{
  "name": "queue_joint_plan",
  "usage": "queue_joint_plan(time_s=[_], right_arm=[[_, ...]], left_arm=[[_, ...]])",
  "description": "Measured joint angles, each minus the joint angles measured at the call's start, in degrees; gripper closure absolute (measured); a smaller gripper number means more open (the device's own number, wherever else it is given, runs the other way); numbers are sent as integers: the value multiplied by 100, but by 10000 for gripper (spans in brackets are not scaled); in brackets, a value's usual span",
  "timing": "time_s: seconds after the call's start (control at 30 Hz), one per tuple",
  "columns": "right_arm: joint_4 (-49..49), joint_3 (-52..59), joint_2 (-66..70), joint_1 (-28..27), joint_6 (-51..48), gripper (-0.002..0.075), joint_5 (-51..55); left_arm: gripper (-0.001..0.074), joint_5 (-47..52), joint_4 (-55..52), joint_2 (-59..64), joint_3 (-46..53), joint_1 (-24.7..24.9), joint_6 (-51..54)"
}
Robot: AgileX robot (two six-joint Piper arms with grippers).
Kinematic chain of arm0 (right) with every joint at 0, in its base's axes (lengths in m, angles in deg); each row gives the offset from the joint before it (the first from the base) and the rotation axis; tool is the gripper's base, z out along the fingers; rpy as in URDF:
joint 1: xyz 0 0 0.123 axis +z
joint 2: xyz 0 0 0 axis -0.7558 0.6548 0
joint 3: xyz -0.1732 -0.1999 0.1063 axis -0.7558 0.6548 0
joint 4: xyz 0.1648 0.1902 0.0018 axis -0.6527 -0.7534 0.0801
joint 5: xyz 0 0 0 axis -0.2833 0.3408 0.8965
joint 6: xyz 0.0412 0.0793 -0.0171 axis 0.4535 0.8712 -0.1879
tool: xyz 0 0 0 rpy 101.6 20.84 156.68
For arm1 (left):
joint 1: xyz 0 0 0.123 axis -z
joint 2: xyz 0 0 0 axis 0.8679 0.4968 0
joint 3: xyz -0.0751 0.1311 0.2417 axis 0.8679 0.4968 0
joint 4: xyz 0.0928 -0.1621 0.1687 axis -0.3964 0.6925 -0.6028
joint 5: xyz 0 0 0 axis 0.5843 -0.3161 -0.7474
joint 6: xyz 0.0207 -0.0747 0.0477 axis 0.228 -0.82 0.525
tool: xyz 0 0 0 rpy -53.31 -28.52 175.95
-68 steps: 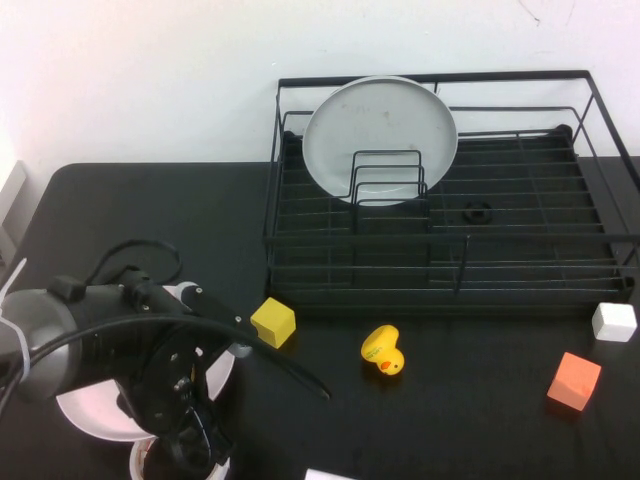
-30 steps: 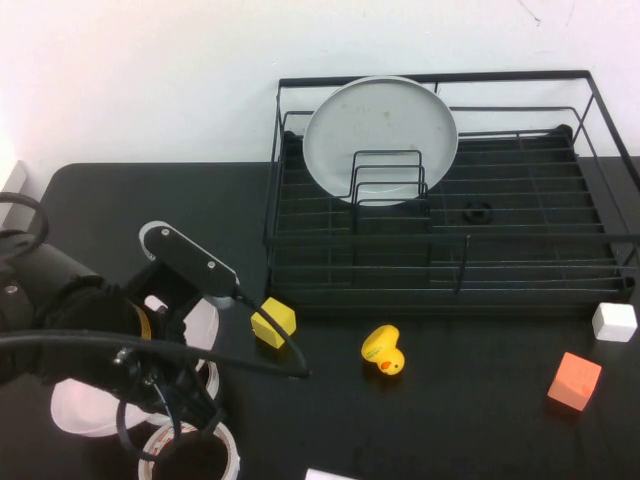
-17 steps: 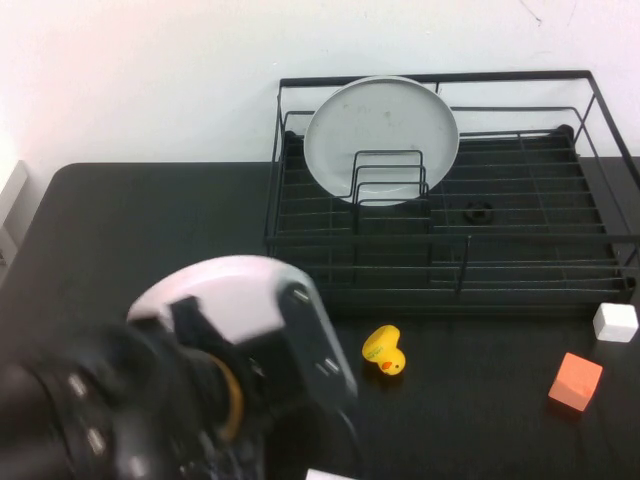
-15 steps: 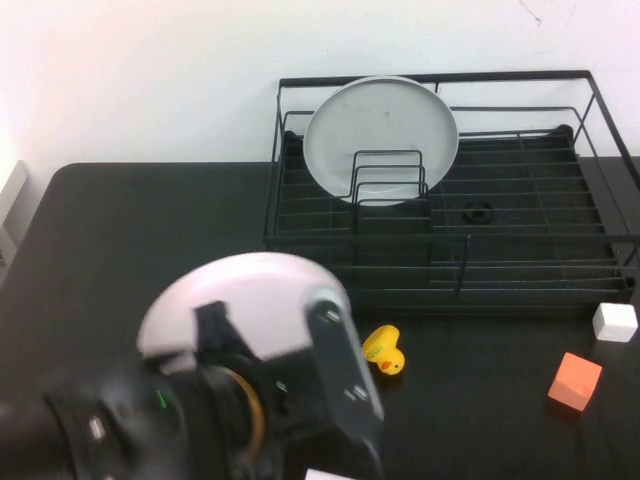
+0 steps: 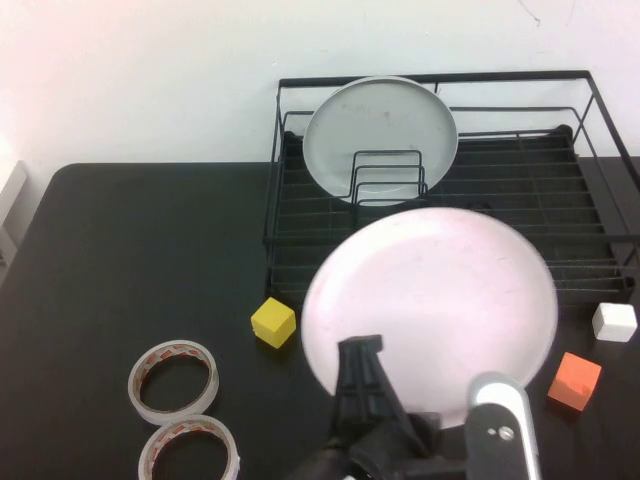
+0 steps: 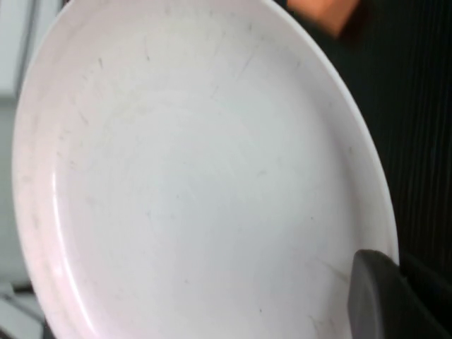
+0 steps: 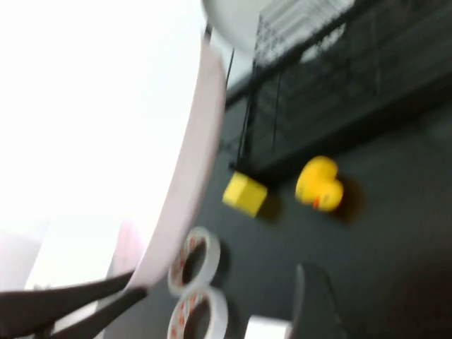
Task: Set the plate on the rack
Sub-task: Pick up the plate from the table, then hand over the plate
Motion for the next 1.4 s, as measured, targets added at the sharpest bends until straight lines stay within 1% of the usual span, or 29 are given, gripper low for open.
queue_joint_plan(time_s=[0.1,0.37,0.5,0.8,1.0,1.13,1.4], right_arm=[[-304,-314,730,0,-494,320,205],[-1463,-1231,2582,0,-2116,317,232],[-1713,-1757,3461,0,-2764,317,430],[-1843,-2901,5363,0,-3556,317,1431],[-1845,-3334,6306,0,-3896,317,1971],[-1855,-3482,6731,38,-4069,317,2011],[-1822,-3663,7373,531,-4248,319,1971]], left_arm=[[731,-182,-257,0,0,93,-241],[731,-331,-268,0,0,114,-349],[731,-355,-268,0,0,114,-374],[731,-381,-268,0,0,114,-384],[731,-394,-268,0,0,114,-384],[731,-407,-268,0,0,114,-384],[731,-420,-268,0,0,114,-384]])
